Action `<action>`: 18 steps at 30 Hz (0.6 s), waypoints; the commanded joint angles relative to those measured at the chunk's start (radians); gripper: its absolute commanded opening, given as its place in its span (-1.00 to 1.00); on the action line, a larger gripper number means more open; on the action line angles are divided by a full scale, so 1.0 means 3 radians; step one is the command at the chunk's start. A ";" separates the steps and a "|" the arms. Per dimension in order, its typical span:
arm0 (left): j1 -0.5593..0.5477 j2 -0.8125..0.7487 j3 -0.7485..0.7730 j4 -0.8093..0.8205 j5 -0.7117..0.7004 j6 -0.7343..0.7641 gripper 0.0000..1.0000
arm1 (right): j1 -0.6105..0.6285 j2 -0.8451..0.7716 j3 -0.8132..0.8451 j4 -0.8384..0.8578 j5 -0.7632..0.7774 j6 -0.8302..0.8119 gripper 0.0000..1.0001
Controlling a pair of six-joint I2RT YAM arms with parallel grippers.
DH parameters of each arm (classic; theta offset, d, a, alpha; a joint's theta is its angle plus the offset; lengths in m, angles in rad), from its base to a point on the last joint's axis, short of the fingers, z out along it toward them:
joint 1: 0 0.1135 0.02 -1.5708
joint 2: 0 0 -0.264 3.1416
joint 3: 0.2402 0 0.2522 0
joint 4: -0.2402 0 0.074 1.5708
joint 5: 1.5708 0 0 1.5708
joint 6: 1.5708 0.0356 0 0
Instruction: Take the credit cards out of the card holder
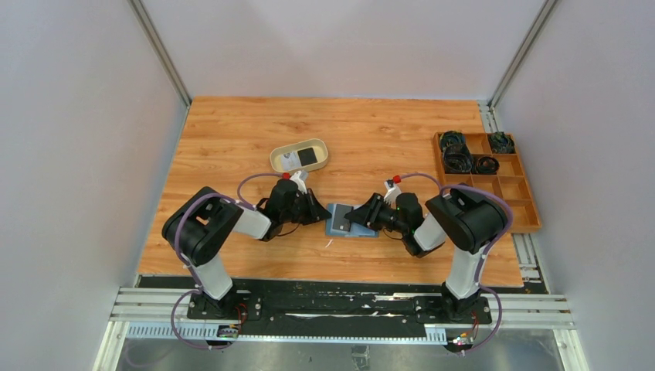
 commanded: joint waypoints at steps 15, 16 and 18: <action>-0.0126 0.0134 -0.0067 -0.0431 -0.0023 0.0138 -1.00 | 0.0356 -0.0101 0.0317 -0.0306 -0.0434 0.0065 -0.11; -0.0125 0.0123 -0.0072 -0.0434 -0.0021 0.0135 -1.00 | 0.0367 -0.0161 0.0340 -0.0426 -0.0389 0.0018 -0.09; -0.0125 0.0108 -0.0069 -0.0434 -0.0021 0.0131 -1.00 | 0.0389 -0.0254 0.0380 -0.0634 -0.0329 -0.0068 -0.05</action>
